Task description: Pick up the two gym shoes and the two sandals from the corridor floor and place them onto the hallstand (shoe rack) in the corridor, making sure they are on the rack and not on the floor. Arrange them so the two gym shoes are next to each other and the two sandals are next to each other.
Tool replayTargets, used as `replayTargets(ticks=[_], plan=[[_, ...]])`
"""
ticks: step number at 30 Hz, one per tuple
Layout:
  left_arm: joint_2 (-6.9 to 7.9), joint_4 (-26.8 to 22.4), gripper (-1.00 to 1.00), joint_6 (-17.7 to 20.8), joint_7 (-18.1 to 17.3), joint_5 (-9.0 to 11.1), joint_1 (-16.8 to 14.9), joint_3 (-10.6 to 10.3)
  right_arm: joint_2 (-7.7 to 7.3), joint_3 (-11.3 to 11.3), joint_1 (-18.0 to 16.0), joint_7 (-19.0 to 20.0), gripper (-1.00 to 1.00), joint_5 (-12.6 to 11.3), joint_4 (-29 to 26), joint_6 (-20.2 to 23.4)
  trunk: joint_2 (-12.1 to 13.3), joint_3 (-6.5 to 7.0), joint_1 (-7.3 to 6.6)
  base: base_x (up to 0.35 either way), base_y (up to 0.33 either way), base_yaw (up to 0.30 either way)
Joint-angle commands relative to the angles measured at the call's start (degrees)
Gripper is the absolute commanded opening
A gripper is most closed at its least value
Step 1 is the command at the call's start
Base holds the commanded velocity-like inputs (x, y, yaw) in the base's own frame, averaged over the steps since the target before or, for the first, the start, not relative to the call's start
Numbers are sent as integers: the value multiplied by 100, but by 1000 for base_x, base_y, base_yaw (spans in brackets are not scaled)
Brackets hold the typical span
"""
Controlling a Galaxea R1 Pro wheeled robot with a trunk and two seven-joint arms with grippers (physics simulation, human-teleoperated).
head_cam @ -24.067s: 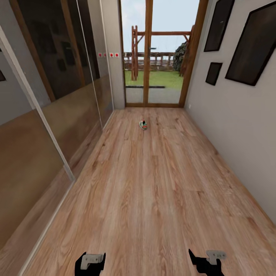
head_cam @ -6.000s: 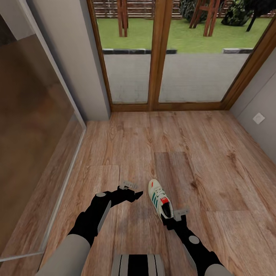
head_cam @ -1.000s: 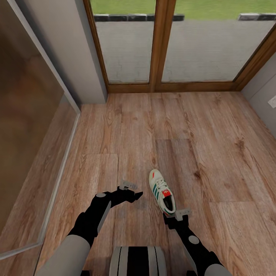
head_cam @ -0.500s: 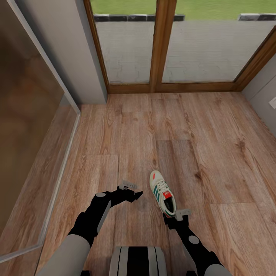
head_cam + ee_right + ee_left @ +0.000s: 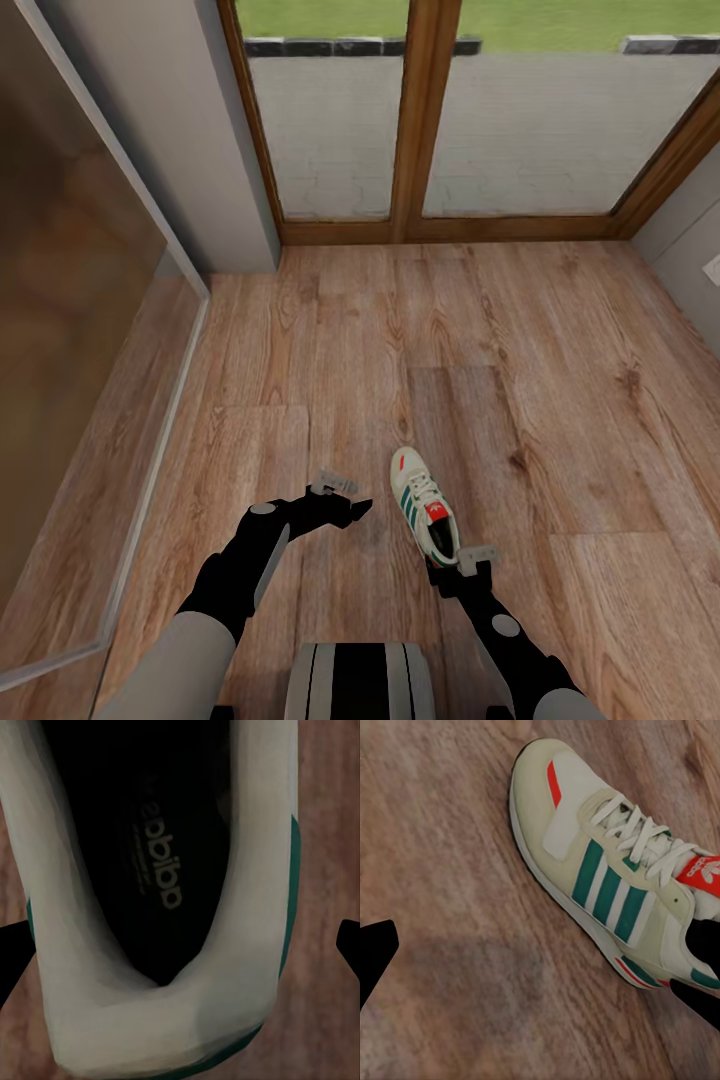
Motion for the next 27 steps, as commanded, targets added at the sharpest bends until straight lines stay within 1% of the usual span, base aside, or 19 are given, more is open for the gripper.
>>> replayTargets(ticks=[1,5,6,27], plan=[[-3,-10,100,19,-33,-52,-1,11,6,-48,-2,41,100,33,1,-20,-1,-3,-1,6,0,0],[-3,-12,100,19,-33,-52,-1,12,6,-48,-2,41,100,33,2,-20,-1,-3,-1,3,0,0],[-3,-10,100,19,-33,-52,-1,12,6,-48,-2,41,-100,33,1,-20,-1,-3,-1,2,0,0],[-3,-9,100,19,-33,-52,-1,5,0,-57,-2,32,-100,33,-4,-21,-1,-3,-1,0,0,0]])
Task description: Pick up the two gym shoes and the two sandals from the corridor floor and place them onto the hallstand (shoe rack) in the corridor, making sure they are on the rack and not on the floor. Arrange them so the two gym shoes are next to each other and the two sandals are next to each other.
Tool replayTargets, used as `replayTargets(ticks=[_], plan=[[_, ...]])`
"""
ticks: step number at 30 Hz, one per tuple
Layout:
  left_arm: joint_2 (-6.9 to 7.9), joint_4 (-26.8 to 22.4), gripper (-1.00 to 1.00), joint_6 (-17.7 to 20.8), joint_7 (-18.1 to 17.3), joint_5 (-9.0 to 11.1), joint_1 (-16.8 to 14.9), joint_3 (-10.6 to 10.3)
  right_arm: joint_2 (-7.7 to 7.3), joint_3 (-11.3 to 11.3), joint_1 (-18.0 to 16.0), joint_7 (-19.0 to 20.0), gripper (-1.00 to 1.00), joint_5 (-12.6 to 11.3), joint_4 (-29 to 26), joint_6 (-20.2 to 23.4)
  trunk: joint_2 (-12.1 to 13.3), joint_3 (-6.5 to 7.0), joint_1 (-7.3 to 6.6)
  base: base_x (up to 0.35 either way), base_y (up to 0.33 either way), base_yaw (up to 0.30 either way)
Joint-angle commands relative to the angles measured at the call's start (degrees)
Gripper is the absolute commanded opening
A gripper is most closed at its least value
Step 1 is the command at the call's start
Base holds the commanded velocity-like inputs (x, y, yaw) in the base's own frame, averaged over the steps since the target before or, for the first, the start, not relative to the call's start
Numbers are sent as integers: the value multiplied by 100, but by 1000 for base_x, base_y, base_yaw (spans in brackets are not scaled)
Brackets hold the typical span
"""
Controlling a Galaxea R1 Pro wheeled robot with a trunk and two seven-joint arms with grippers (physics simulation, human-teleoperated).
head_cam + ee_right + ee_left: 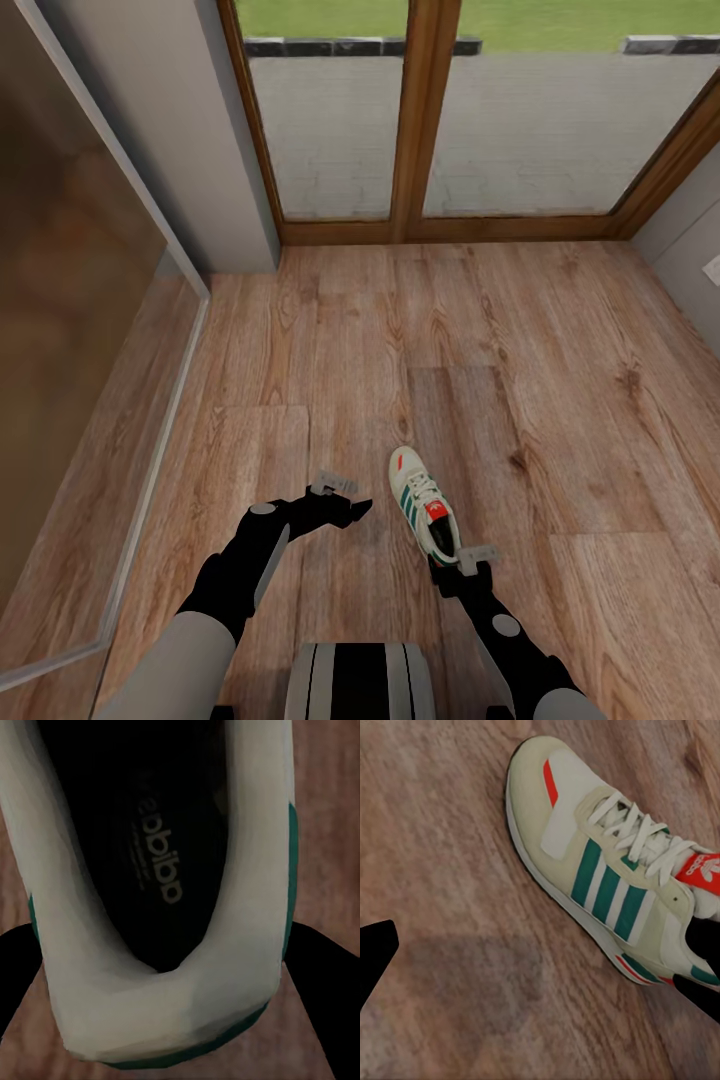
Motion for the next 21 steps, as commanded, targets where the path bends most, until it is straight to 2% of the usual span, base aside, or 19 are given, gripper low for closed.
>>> replayTargets(ticks=[1,6,21], plan=[[-3,-10,100,19,-33,-52,-3,10,7,-43,-2,45,-100,33,3,-21,-1,-3,-1,0,0,0],[-3,-1,100,19,-33,-59,-5,10,4,-43,-2,45,-100,30,3,-22,-1,-3,-1,0,0,0],[4,5,100,27,-33,-62,-10,18,9,-43,-2,45,-100,28,3,-27,19,329,-39,0,0,0]])
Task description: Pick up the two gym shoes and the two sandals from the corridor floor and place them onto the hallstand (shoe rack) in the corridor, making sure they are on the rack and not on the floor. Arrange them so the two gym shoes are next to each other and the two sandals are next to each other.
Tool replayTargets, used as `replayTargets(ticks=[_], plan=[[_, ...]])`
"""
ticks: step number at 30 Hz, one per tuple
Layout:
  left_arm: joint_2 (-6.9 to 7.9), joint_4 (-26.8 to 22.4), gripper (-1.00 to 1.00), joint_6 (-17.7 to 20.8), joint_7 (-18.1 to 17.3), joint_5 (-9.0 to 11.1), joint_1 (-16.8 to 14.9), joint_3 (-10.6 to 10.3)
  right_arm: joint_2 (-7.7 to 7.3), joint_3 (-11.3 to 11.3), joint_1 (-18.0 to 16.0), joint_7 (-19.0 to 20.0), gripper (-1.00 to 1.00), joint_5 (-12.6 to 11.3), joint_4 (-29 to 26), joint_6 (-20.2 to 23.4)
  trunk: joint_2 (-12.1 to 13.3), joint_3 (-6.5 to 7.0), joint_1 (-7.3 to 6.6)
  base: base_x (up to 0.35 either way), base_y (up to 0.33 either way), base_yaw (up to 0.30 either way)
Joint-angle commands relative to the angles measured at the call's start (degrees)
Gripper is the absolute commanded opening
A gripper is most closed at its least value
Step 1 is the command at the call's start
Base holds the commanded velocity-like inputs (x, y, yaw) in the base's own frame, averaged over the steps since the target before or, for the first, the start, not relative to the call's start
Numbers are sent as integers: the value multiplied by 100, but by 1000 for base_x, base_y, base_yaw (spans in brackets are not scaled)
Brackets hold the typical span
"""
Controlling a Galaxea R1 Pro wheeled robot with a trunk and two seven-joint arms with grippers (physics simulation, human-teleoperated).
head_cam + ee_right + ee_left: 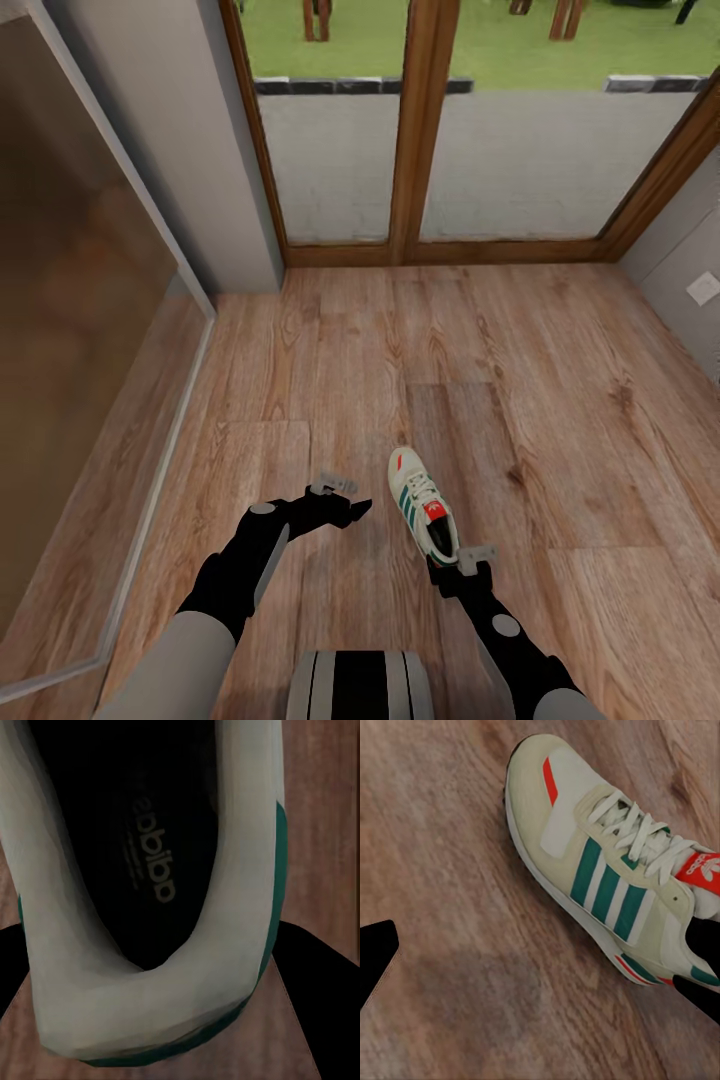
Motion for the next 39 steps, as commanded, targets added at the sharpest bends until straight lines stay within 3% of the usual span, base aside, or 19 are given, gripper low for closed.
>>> replayTargets(ticks=[1,10,20,21,22,27,30,31,35,39], plan=[[-2,-9,100,19,-33,-58,-1,10,7,-48,-2,37,-100,34,3,-20,0,19,-3,0,0,0],[13,-4,100,19,-33,-68,-1,30,8,-48,-2,-71,-100,33,-5,-21,12,219,-26,0,0,0],[136,2,100,17,-23,-71,4,55,16,-57,-2,-176,-100,8,-21,-30,26,440,-52,0,0,0],[144,35,100,13,-18,-77,7,112,16,-57,-2,-173,-100,7,-30,-30,27,462,-55,0,0,0],[168,46,100,3,-35,-84,22,378,18,-64,-2,-171,-100,6,-41,-30,28,485,-57,0,0,0],[374,39,100,2,-48,-78,25,466,-8,-83,-2,-171,-100,9,-80,-30,35,601,-70,0,0,0],[406,36,100,-3,-34,-78,26,472,-21,-83,-2,-171,-100,13,-126,-30,39,689,-78,0,0,0],[522,35,100,-11,-19,-78,50,475,-146,-83,-2,-171,-100,8,-263,-30,40,719,-80,0,0,0],[597,39,100,-32,-13,-78,75,526,-248,-83,-2,-171,-100,7,-400,-30,46,843,-91,0,0,0],[642,47,100,-71,-8,-92,89,764,-377,-83,-2,-166,-100,6,-456,-30,51,968,-101,0,0,0]])
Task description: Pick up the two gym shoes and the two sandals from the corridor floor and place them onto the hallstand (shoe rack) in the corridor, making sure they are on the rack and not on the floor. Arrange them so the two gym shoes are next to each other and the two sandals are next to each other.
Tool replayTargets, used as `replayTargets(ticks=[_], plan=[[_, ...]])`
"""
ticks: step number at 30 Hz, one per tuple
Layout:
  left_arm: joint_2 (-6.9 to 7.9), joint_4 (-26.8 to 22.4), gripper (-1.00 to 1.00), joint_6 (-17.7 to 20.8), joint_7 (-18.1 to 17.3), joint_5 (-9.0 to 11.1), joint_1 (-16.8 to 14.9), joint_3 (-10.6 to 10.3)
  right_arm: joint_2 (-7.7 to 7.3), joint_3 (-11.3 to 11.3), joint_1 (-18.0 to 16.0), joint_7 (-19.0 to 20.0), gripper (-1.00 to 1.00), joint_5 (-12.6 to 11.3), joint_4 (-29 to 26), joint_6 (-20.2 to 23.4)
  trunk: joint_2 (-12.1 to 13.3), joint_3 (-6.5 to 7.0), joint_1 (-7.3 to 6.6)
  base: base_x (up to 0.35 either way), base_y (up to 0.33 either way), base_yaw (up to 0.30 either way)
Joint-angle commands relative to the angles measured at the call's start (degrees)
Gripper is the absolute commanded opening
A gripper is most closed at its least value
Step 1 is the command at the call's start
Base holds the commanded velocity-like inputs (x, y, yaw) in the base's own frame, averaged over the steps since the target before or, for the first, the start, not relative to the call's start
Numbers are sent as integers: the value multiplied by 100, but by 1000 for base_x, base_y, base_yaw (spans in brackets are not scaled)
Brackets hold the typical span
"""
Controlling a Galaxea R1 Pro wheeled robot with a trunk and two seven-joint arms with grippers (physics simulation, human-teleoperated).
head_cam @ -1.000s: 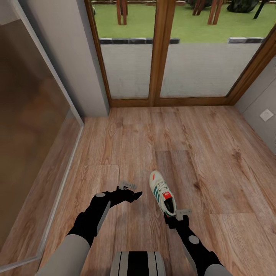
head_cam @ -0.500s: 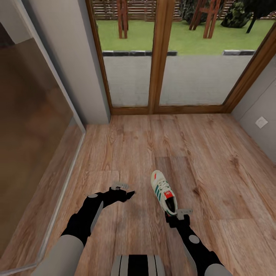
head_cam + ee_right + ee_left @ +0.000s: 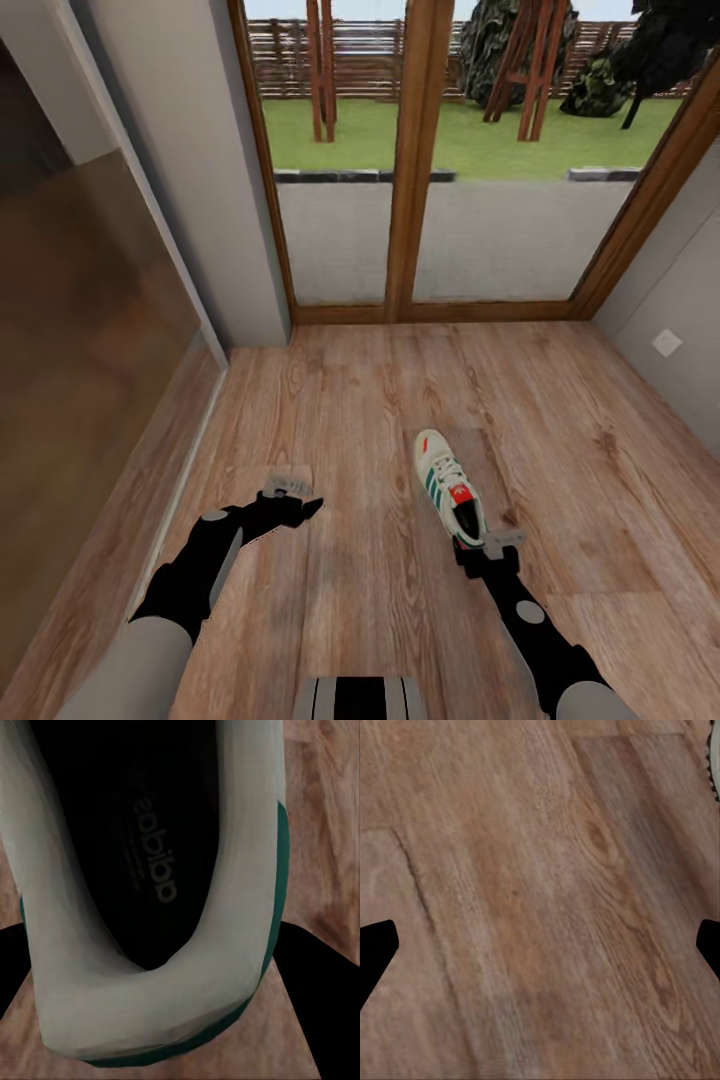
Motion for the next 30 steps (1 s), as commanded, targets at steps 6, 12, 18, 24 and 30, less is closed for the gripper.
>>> replayTargets(ticks=[6,12,18,24,30], plan=[[7,-1,100,-148,-34,-80,23,269,-180,-27,-3,24,-100,62,6,-24,7,184,-16,0,0,0],[4,15,100,-615,247,-62,270,318,-285,-26,18,20,-100,57,13,-39,15,371,-31,0,0,0],[-9,40,100,-1016,954,-30,608,327,-310,-25,243,18,-100,56,28,-254,23,557,-47,0,0,0],[-23,48,100,-1390,1387,-22,938,329,-313,-25,585,16,-100,56,37,-594,31,744,-62,0,0,0],[-26,329,100,-2185,2043,-20,1363,329,-320,-30,904,22,-100,52,49,-763,78,927,-97,0,0,0]])
